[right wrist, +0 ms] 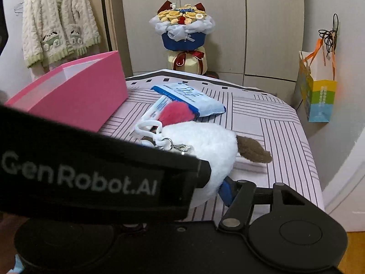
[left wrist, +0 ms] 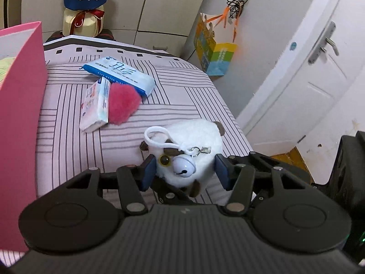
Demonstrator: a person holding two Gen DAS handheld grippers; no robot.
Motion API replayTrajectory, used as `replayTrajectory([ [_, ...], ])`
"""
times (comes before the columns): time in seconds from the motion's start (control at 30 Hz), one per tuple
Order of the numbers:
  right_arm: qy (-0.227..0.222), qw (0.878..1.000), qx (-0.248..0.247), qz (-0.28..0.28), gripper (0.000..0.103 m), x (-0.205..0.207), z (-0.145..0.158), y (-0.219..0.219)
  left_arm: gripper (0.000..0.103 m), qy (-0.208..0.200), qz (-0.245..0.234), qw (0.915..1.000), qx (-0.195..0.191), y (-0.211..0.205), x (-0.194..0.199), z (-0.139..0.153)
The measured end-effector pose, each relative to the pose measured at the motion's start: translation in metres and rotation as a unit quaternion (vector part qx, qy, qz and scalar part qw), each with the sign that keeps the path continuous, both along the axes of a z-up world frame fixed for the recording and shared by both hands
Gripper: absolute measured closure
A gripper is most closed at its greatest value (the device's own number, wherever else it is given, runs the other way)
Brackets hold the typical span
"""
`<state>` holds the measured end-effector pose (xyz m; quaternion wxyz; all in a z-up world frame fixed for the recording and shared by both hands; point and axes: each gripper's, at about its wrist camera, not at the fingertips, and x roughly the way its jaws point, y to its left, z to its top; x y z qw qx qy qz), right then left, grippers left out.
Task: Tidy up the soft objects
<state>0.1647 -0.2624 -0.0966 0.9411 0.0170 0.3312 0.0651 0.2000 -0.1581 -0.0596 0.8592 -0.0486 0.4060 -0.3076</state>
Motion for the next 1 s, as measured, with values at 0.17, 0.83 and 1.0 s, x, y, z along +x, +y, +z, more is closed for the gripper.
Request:
replayTrajectory([
  [0.17, 0.004, 1.0, -0.008, 0.008, 0.034, -0.021, 0.007, 0.005, 0.049, -0.002, -0.016, 0.9998, 0.012, 0.005, -0.023, 0.007],
  [0.83, -0.033, 0.995, -0.064, 0.069, 0.031, -0.122, 0.077, 0.075, 0.049, -0.034, -0.025, 0.9991, -0.008, 0.086, -0.131, 0.068],
  [1.0, -0.07, 0.991, -0.039, 0.103, 0.032, -0.124, 0.093, 0.083, 0.049, -0.084, 0.012, 0.9962, -0.02, 0.109, -0.148, 0.084],
])
